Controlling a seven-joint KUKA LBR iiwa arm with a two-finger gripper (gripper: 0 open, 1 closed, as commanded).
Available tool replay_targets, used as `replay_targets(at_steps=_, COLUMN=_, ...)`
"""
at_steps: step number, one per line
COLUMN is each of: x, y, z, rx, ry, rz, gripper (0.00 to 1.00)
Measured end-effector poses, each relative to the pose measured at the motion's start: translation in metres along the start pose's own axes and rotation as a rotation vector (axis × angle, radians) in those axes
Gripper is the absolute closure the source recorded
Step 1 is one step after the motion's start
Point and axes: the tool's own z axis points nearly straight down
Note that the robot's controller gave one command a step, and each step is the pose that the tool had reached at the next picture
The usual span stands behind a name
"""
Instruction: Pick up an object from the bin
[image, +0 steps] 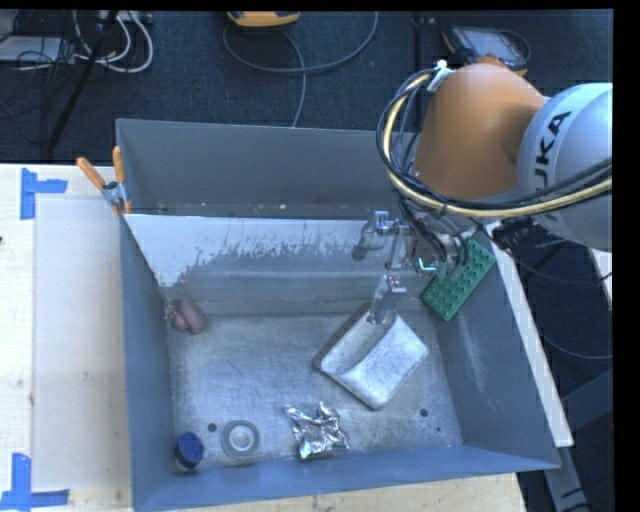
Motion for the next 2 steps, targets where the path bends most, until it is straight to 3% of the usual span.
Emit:
replay_targets(at_steps=1, x=0.028, y=-0.04, z=0.118, rx=0.0, ry=-0.001, rz=-0.255, gripper=0.0)
replay_targets(at_steps=2, x=0.023, y=-0.04, z=0.133, rx=0.003, ry=-0.004, rz=-0.21, gripper=0.0)
